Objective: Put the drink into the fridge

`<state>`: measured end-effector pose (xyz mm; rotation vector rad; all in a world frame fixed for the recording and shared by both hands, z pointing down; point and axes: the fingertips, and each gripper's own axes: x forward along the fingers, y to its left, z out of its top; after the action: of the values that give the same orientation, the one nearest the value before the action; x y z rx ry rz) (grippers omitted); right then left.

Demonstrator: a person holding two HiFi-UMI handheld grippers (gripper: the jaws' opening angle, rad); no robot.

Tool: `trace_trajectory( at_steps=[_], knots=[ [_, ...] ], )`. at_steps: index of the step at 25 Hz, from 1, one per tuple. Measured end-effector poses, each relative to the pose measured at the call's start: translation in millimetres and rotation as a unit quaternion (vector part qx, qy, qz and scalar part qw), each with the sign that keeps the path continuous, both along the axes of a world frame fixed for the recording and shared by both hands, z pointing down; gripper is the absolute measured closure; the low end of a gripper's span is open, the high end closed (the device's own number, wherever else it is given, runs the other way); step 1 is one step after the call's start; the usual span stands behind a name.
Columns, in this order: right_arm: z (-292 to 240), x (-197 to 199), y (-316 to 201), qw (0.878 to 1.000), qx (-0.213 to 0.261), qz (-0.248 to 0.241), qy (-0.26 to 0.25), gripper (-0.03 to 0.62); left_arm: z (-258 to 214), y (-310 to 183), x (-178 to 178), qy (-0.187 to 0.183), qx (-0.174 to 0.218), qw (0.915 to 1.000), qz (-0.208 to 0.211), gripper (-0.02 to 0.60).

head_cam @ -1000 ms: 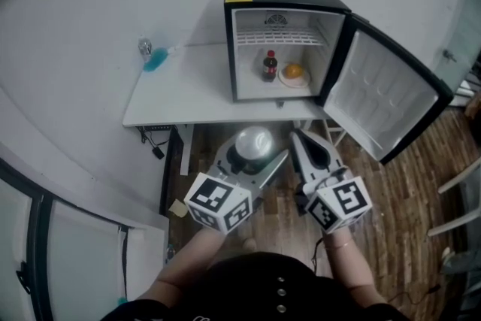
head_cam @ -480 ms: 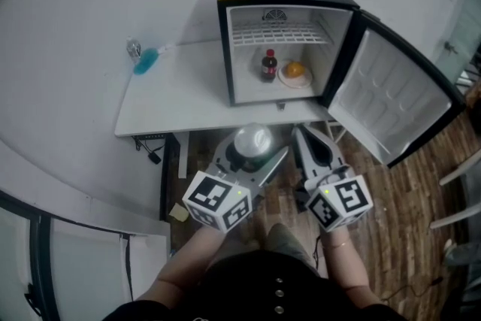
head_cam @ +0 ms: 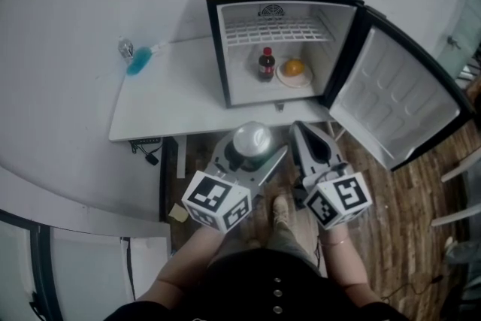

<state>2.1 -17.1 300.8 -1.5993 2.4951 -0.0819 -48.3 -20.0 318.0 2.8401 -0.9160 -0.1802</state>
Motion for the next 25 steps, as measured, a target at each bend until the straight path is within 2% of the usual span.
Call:
trace_trajectory(
  at_steps=[5,13,25],
  knots=[
    [-4,10,-32,1.0,0.007,-0.006,-0.005,0.585,1,-33,10,-0.012,0.005,0.9999,-0.002,0.238],
    [-8,29,-100,1.0,0.008,-0.022,0.0,0.585,-8,-96,34,-0.009,0.017,0.9998,-0.01,0.238],
    [-16,51,-175,0.998,0.011,-0.066,0.009,0.585,-16,-170,57,-0.001,0.016,0.9985,-0.052,0.238]
  ],
)
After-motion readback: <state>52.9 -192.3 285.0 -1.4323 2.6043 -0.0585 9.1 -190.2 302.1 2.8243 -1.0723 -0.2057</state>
